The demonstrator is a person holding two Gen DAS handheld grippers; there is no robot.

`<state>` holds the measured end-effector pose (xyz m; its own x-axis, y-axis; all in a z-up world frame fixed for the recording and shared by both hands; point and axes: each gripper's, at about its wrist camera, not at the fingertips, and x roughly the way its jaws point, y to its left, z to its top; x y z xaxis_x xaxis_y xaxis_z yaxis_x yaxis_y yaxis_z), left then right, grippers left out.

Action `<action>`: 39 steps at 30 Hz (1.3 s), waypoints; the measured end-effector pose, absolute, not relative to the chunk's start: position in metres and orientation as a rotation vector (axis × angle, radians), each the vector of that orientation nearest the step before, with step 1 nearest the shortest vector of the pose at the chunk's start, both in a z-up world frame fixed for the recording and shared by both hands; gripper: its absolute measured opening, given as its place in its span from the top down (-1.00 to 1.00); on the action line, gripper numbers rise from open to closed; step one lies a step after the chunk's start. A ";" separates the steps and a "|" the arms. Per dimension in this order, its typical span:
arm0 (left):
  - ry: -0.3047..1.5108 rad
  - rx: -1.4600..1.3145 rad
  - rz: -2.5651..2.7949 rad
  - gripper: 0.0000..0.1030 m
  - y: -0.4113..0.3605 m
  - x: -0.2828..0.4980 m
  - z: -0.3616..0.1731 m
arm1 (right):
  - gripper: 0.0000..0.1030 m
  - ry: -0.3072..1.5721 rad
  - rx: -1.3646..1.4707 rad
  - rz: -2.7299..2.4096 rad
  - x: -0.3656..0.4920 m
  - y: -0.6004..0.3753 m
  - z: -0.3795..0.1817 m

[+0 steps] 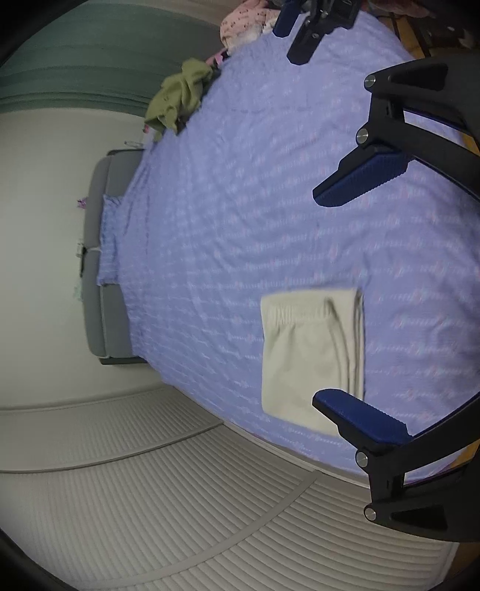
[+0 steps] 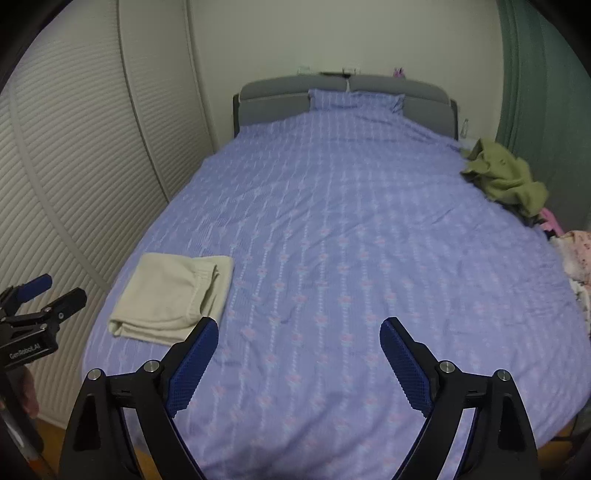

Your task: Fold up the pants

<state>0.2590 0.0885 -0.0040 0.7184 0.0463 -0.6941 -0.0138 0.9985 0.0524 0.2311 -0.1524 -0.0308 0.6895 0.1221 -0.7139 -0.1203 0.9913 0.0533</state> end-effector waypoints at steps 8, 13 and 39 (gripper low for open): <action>0.713 0.053 0.036 -1.00 0.012 0.179 0.024 | -0.75 0.729 0.020 0.151 0.153 -0.222 -0.007; 0.688 0.030 0.043 -1.00 -0.027 0.135 0.034 | -0.75 0.714 0.014 0.161 0.114 -0.259 -0.001; 0.627 0.058 -0.007 -1.00 -0.095 0.082 0.065 | -0.75 0.621 0.049 0.128 0.050 -0.324 0.028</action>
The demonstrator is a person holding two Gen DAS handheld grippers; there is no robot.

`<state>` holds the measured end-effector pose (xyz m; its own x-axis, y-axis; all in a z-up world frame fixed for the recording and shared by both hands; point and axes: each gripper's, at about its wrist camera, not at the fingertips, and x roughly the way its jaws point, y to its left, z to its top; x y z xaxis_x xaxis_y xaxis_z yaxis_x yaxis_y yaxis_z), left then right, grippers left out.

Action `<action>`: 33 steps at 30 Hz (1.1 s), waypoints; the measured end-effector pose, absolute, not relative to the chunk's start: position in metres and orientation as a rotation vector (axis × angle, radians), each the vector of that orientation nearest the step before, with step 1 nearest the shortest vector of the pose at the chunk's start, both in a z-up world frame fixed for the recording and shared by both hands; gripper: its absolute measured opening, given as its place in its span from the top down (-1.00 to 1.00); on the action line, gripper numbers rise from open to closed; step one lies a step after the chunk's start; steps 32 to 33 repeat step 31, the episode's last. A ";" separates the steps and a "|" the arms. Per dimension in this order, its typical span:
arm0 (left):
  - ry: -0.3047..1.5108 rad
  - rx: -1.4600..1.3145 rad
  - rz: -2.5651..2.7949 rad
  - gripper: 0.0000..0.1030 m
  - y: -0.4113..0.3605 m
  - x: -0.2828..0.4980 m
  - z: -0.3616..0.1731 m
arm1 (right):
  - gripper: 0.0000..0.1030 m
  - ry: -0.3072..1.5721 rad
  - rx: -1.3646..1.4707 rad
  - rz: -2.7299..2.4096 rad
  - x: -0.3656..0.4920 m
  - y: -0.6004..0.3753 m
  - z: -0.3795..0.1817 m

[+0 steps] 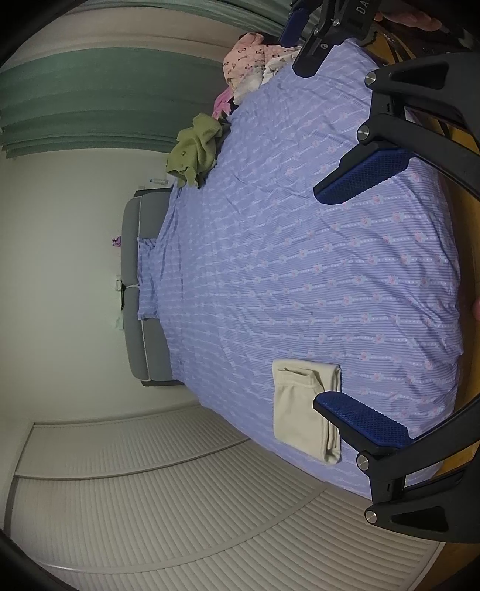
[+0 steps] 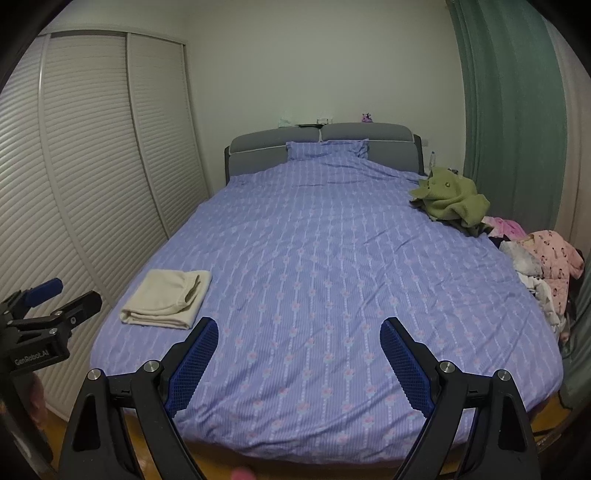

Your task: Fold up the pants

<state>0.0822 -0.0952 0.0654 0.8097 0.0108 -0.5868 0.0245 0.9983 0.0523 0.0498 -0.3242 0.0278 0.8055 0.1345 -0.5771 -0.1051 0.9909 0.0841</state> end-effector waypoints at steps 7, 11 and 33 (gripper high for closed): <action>0.621 0.062 -0.020 -1.00 -0.103 0.077 0.072 | -0.75 0.613 0.051 0.130 0.047 -0.328 0.031; 0.625 0.075 -0.015 -1.00 -0.108 0.075 0.074 | -0.75 0.615 0.057 0.131 0.048 -0.330 0.030; 0.621 0.056 -0.023 -1.00 -0.108 0.069 0.074 | -0.75 0.615 0.057 0.129 0.041 -0.338 0.030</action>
